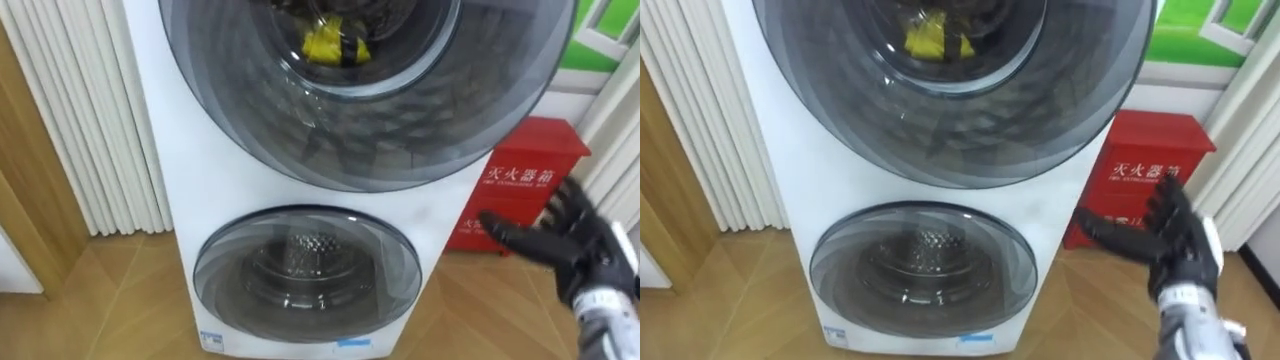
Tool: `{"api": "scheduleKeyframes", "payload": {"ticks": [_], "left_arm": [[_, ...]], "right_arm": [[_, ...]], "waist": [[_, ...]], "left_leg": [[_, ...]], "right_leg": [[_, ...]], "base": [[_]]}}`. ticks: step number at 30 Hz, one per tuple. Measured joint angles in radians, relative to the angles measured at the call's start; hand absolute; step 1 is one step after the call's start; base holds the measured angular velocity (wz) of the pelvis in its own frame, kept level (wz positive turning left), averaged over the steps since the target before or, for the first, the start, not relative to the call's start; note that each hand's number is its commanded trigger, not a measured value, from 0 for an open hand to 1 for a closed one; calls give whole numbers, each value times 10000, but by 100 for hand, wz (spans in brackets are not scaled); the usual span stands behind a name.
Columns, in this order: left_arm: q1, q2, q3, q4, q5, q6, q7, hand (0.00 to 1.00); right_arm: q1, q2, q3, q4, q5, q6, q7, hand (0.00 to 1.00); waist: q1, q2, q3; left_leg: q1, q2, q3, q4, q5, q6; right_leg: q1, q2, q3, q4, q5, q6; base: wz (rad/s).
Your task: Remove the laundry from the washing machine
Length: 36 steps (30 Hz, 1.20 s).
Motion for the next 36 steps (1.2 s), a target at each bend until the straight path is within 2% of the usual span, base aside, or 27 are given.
{"api": "scheduleKeyframes", "payload": {"ticks": [3, 9, 14, 17, 20, 25, 28, 36], "left_arm": [[-14, -23, -1, -52, 373, 24, -89, 0], [-27, -28, -2, -78, 653, 144, -104, 0], [-34, -17, 6, -70, 739, 147, -104, 0], [-37, 45, 4, -97, 735, 147, -104, 0], [-48, 73, -11, -108, 730, 152, -104, 0], [-64, 184, -87, -124, 735, 167, -104, 0], [-195, 198, -81, -126, 782, 162, -102, 0], [-347, 227, -87, -139, 1238, 167, -93, 0]], "right_arm": [[-610, -38, 11, -263, -3, 1, -85, 0], [-979, -266, 92, -753, 317, 3, -30, 0], [-1454, -572, 86, -1130, 324, 6, -80, 0], [-1735, -873, 91, -1297, 391, 6, -51, 0], [-1995, -919, 110, -1340, 400, 6, 15, 0], [-2020, -968, 366, -1346, 434, 11, 17, 0], [-2028, -978, 574, -1363, 431, 10, 23, 0], [-2230, -1077, 611, -1377, 436, 10, 1, 0]], "waist": [[14, 107, 45], [139, 154, 37], [190, 96, 1], [222, 19, -52], [232, -14, -59], [291, -102, 16], [478, -108, 17], [562, -99, 13]], "left_leg": [[-4, 7, 5, 0, 1, 0], [-80, 31, 12, 1, 3, -2], [-318, 20, -48, 35, 4, -1], [-346, 20, -131, 49, 8, -4], [-325, 27, -147, 43, 8, -5], [-215, 30, -148, 13, 8, -5], [-268, 28, -146, 17, 8, -5], [-348, 44, -136, 44, 18, -21]], "right_leg": [[-33, 4, -62, 3, 0, -1], [-99, 11, -163, 5, 10, -17], [-251, -16, -262, 19, 13, -19], [-263, -19, -355, 16, 15, -21], [-199, -15, -379, -14, 15, -21], [-93, -13, -372, -41, 14, -20], [-165, -7, -314, -29, 14, -20], [-303, 22, -241, -12, 27, -42]], "base": [[0], [3], [5], [8], [1], [1], [-8], [-2]]}}
